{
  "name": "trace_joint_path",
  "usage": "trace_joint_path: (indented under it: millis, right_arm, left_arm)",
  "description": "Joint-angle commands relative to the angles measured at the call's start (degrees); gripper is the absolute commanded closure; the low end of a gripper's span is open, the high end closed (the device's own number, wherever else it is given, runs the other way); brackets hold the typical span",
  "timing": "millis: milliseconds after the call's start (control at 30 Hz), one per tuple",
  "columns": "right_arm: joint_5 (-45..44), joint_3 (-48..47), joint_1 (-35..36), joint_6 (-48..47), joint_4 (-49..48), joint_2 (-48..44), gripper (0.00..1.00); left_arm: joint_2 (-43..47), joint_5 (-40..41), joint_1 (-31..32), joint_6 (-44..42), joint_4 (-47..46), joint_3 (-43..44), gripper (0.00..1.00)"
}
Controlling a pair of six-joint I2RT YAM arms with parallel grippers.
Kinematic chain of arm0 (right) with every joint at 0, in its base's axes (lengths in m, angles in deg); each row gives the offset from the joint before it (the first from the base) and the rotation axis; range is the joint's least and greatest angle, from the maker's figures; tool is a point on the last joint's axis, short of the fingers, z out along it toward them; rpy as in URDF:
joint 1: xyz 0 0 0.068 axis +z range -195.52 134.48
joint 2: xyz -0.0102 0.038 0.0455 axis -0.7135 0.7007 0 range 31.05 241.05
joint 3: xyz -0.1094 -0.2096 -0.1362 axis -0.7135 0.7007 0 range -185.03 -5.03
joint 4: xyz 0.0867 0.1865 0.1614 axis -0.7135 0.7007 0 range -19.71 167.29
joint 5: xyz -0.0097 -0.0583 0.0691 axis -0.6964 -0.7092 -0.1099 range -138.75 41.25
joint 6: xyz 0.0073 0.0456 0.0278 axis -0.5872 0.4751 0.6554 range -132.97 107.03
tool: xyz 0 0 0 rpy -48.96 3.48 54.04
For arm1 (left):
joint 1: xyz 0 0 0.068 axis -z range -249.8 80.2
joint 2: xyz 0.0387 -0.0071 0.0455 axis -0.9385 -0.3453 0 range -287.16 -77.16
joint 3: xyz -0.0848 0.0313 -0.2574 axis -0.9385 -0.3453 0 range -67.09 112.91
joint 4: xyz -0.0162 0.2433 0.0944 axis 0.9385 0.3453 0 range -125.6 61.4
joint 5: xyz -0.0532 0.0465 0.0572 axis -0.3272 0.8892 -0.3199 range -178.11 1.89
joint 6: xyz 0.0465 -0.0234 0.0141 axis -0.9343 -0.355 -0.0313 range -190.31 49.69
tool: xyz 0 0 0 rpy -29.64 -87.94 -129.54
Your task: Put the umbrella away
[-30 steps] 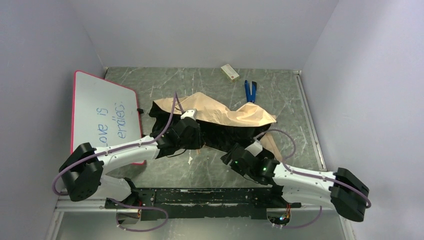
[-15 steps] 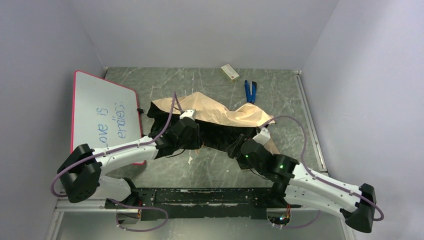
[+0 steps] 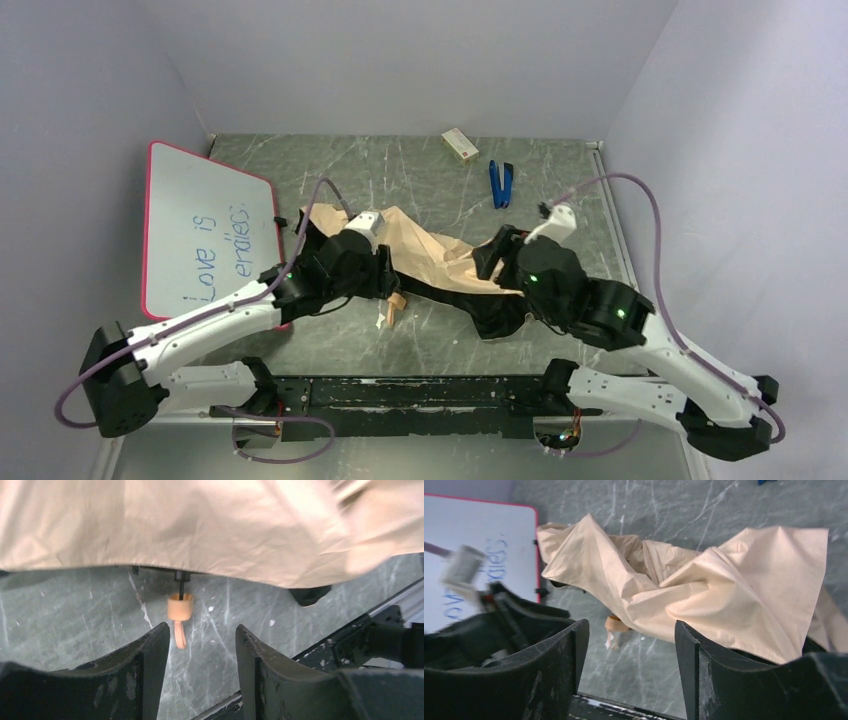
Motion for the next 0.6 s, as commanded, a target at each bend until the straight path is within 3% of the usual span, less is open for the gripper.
trace_joint_path:
  millis: [0, 100, 267, 400, 567]
  right_arm:
    - [-1.5, -4.3, -0.4, -10.9, 2.0, 10.7, 0.34]
    - [0.8, -6.4, -3.1, -14.5, 0.7, 18.2, 0.36]
    - [14.3, -5.1, -13.3, -20.2, -2.9, 23.4, 0.52]
    - [18.5, -2.6, -16.8, -22.0, -4.1, 24.8, 0.53]
    - [22.4, 2.6, -20.4, -23.1, -10.4, 27.6, 0.55]
  left_arm:
    - [2.7, -1.0, -0.3, -7.4, 3.0, 7.8, 0.48]
    - [-0.1, 3.3, -0.5, -11.9, 6.0, 13.9, 0.57]
    - [-7.0, 4.7, -6.2, -16.0, 10.5, 21.7, 0.67]
    - [-12.1, 0.9, -12.2, -18.4, 8.3, 22.6, 0.71]
    - [-20.8, 0.5, -12.7, -20.1, 7.3, 24.5, 0.8]
